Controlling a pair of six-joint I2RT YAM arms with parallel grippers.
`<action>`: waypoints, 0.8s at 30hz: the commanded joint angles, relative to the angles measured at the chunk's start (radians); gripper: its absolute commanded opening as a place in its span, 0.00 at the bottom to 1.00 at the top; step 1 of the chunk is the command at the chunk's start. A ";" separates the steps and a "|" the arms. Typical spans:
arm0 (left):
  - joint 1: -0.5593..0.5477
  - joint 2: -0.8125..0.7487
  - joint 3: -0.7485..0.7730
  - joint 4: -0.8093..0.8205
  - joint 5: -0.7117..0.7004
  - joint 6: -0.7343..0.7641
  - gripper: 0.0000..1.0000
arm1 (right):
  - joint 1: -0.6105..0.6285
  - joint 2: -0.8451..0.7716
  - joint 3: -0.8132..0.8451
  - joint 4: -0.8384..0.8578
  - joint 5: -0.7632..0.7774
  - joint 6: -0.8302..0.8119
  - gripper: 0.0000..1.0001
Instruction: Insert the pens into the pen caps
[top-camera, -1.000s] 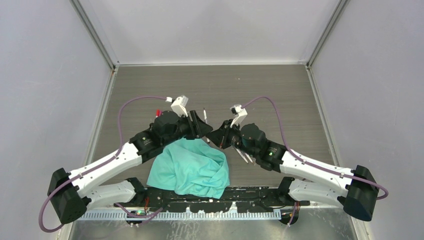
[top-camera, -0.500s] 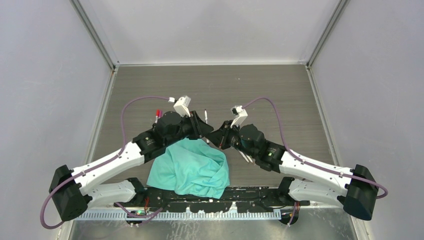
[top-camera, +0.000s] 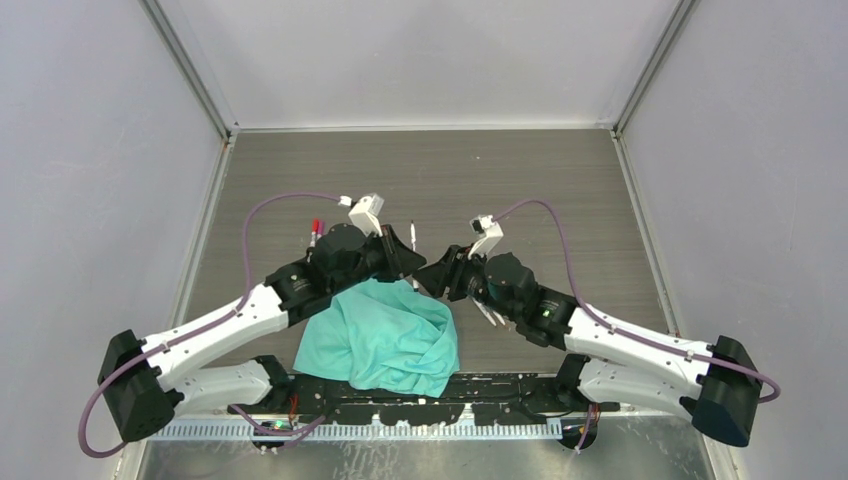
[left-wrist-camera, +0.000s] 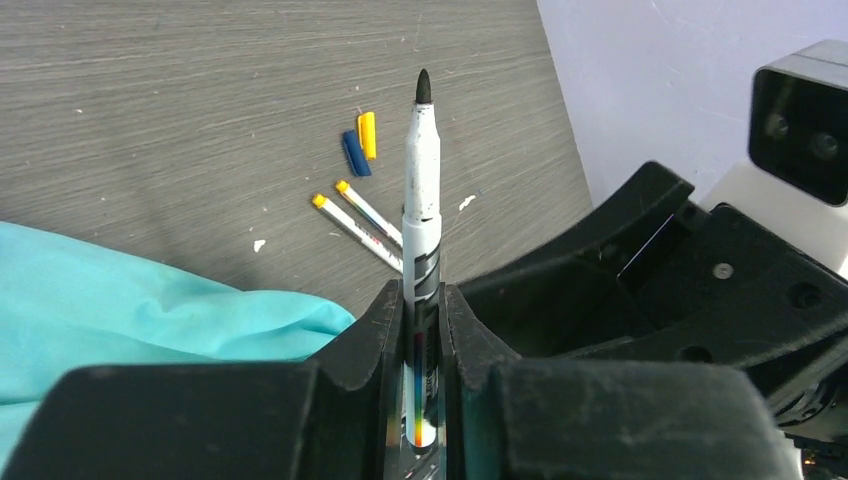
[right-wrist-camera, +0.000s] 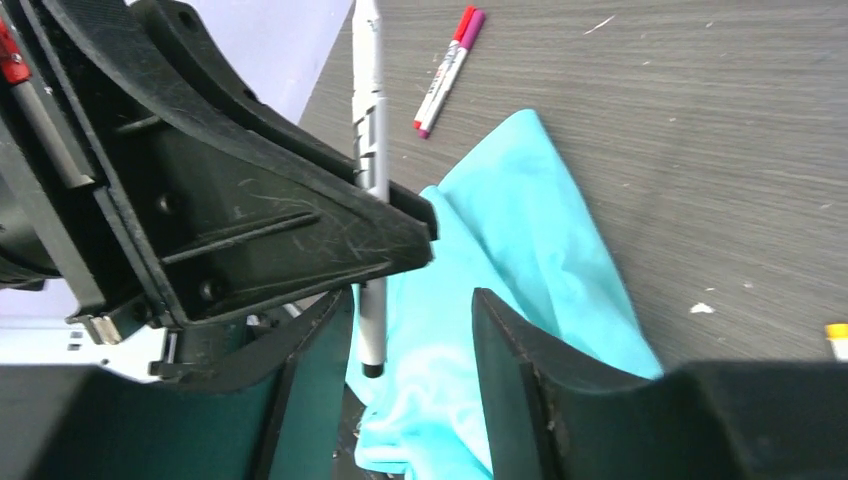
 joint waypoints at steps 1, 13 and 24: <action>0.003 -0.034 0.075 -0.048 -0.021 0.062 0.00 | -0.001 -0.068 -0.003 0.001 0.059 -0.038 0.60; 0.299 0.013 0.130 -0.135 0.421 0.197 0.00 | -0.231 -0.137 -0.048 -0.036 -0.226 -0.073 0.84; 0.391 0.002 0.175 -0.286 0.938 0.525 0.00 | -0.468 -0.138 0.015 -0.140 -0.457 -0.111 0.85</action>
